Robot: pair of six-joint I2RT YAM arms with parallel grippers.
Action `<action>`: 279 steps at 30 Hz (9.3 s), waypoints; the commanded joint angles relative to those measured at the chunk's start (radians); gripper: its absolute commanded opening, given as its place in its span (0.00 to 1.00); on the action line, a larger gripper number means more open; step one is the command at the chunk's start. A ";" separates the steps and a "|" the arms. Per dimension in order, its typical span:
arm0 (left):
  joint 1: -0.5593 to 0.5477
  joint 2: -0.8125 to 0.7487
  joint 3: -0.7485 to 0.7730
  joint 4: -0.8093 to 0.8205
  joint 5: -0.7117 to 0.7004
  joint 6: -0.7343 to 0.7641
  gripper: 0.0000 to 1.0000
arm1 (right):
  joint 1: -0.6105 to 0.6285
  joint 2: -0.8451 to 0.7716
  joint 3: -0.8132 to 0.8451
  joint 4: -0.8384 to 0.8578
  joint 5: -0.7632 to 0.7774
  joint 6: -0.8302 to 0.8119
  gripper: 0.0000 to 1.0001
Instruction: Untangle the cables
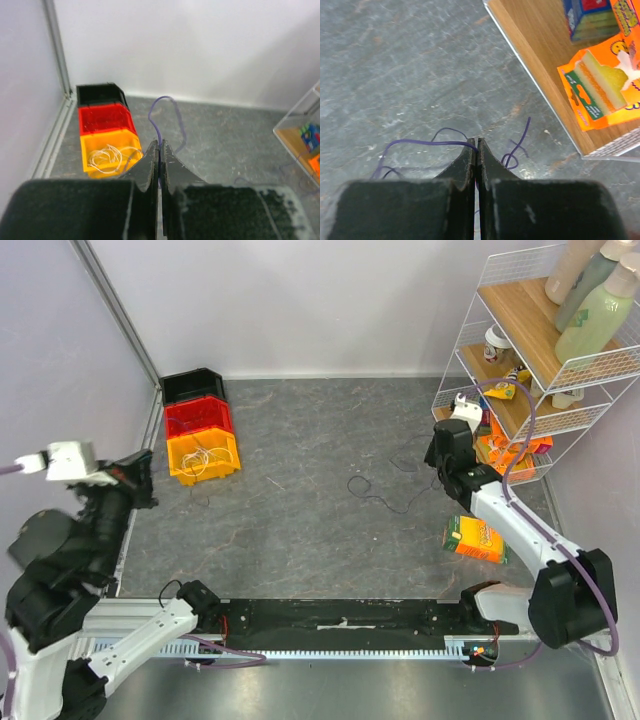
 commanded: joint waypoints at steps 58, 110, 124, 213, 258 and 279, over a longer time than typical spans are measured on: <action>0.778 1.204 0.454 0.730 0.654 -0.785 0.02 | 0.113 0.222 -0.276 0.537 -0.635 0.077 0.00; 0.941 1.760 0.629 0.605 0.473 -1.261 0.09 | 0.113 0.280 -0.230 0.506 -0.653 0.075 0.00; 0.932 1.289 0.099 0.796 0.712 -1.299 0.83 | 0.127 0.274 -0.223 0.503 -0.666 0.060 0.00; -0.245 0.427 -0.585 0.229 0.390 -0.366 0.02 | 0.372 -0.027 -0.265 0.234 -0.523 0.135 0.87; 0.800 1.288 0.343 0.685 0.961 -1.268 0.02 | 0.366 0.062 -0.414 0.534 -0.497 0.136 0.86; 0.927 1.616 0.408 0.758 0.974 -1.426 0.02 | 0.362 0.061 -0.420 0.541 -0.500 0.139 0.85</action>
